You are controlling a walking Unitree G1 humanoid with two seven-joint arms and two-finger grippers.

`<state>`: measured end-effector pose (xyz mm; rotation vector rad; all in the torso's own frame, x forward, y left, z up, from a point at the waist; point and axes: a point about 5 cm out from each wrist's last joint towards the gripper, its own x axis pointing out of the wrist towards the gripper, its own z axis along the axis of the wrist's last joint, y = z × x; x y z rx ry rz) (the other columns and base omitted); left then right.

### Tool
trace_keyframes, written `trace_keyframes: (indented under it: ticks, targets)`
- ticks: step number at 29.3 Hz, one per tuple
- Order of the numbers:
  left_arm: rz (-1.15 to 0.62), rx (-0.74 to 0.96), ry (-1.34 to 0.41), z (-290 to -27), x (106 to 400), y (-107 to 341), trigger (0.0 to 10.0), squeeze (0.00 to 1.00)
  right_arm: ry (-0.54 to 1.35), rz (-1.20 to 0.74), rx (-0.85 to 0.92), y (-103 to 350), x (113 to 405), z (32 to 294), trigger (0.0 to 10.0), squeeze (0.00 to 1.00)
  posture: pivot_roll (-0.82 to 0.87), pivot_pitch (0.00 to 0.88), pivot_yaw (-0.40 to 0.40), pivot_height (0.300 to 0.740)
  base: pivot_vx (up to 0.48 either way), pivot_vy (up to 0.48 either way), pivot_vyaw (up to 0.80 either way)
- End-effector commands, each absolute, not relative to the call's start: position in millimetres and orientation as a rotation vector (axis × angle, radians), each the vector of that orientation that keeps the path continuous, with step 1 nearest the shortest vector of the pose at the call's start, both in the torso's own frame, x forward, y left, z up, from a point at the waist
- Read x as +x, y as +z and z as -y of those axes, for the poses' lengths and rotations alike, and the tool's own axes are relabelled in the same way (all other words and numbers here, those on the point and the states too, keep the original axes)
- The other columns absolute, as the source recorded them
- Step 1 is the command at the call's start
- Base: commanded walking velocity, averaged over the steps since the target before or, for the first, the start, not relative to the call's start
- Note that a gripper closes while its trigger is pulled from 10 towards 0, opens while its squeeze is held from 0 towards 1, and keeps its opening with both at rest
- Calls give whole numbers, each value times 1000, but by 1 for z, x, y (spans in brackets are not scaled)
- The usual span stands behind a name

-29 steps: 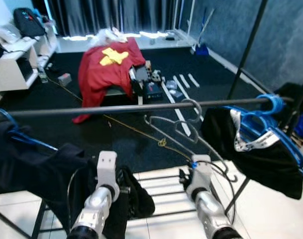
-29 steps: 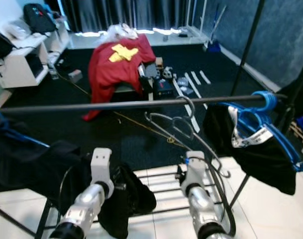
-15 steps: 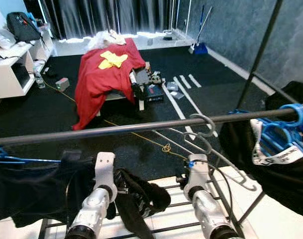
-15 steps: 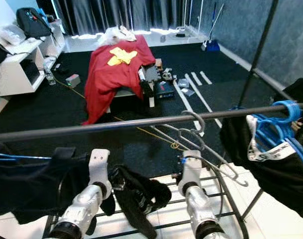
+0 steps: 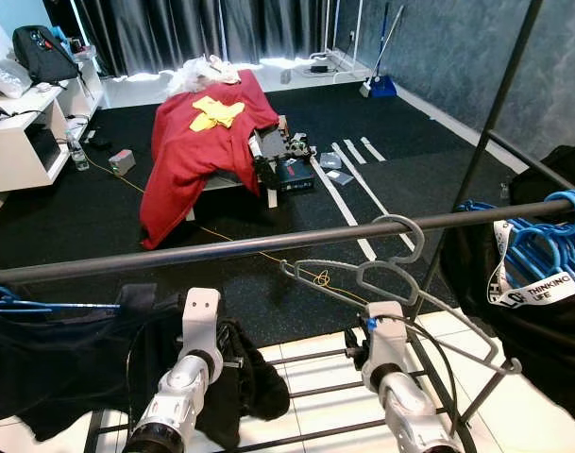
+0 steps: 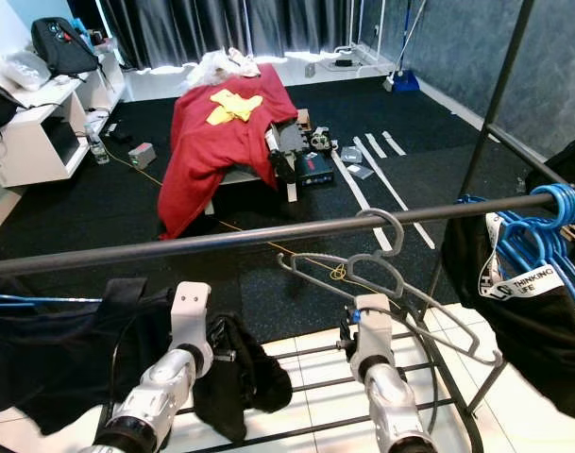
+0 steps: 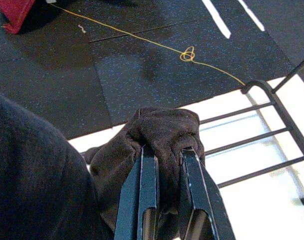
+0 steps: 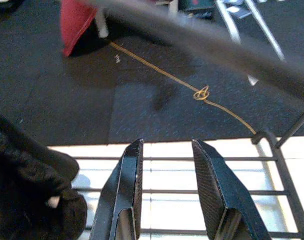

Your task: Hang hanger

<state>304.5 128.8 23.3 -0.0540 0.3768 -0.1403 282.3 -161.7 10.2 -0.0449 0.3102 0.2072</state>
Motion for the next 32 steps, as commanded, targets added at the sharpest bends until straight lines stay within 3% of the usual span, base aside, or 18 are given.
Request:
trace_keyframes:
  ticks: [1,4,13,18,20,23,26,32]
  targets:
    - [-339,-53,-155,-127,305,28,10000,0,275,-336,-44,5,274,159,10000,0,-54,0,54,740,0,0,0]
    - [-335,-56,-164,-126,305,28,10000,0,295,-328,-52,3,270,162,10000,0,-54,0,54,740,0,0,0]
    - [-326,-50,-172,-127,305,29,10000,0,479,-523,-295,-25,245,167,10000,0,-48,0,50,740,0,0,0]
    - [-324,-54,-188,-125,303,28,10000,0,479,-431,-313,-16,249,163,10000,0,-49,0,50,740,0,0,0]
    - [-321,-51,-189,-126,303,28,10000,0,429,-211,-214,15,265,158,10000,0,-56,0,56,740,0,0,0]
    - [-323,-60,-187,-126,303,29,10000,0,428,-114,-175,30,270,158,10000,0,-53,2,53,740,0,-160,0]
    - [-321,-54,-184,-127,304,30,10000,0,473,-131,-191,30,270,156,10000,0,-49,1,48,740,0,-480,0]
    - [-328,-22,-206,-126,303,29,10000,0,517,-187,-204,24,269,155,10000,0,-45,2,45,740,0,0,0]
